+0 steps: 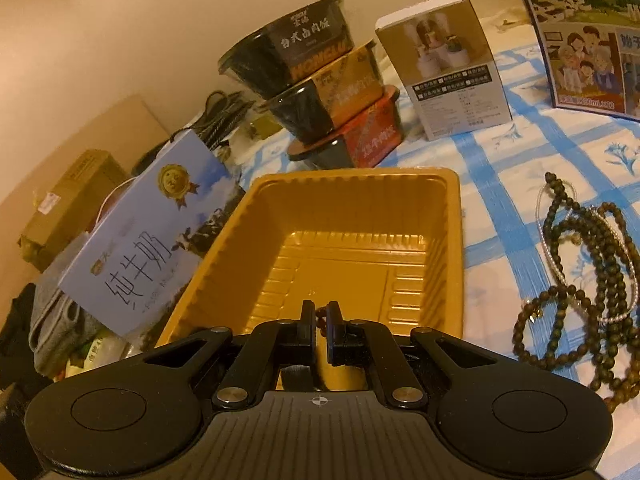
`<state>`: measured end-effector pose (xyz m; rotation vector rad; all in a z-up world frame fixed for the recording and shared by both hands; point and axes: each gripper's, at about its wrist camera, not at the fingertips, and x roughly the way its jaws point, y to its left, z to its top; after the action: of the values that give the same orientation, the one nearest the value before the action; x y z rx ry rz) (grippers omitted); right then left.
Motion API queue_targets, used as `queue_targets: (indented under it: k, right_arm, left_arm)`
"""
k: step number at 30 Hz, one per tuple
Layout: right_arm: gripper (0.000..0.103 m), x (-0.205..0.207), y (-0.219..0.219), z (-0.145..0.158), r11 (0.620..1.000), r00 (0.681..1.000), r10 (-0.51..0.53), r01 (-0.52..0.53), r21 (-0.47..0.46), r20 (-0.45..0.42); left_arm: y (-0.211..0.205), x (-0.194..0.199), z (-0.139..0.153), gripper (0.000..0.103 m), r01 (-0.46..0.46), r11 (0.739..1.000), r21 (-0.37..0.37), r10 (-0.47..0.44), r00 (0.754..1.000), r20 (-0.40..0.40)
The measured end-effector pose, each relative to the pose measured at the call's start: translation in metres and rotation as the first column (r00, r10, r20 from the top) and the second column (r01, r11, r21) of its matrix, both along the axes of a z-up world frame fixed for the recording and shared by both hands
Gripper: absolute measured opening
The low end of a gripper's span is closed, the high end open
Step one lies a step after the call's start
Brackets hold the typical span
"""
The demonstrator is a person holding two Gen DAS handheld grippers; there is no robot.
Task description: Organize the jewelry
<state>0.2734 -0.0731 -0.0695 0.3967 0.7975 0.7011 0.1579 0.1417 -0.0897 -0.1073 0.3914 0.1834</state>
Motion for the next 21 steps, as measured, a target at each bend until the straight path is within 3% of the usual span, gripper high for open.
queue_targets:
  k: [1, 4, 15, 21]
  right_arm:
    - [0.011, 0.001, -0.001, 0.001, 1.0, 1.0, -0.005, 0.005, -0.002, 0.007]
    - [0.052, -0.002, -0.007, 0.006, 1.0, 0.999, -0.016, 0.016, 0.001, 0.039]
    - [0.054, -0.016, -0.072, 0.009, 0.991, 0.988, -0.118, 0.124, -0.055, 0.097]
    - [0.063, -0.022, -0.12, 0.002, 0.969, 0.971, -0.218, 0.227, -0.102, 0.095]
  left_arm:
    - [0.0, 0.0, 0.0, 0.003, 0.0, 1.0, 0.0, 0.0, 1.0, 0.0]
    - [0.0, 0.0, 0.0, 0.003, -0.001, 1.0, -0.001, 0.001, 1.0, -0.001]
    - [0.0, -0.001, -0.001, 0.003, -0.002, 1.0, 0.001, 0.002, 1.0, 0.0]
    - [0.0, 0.0, 0.0, 0.003, -0.004, 1.0, 0.003, 0.004, 1.0, -0.002]
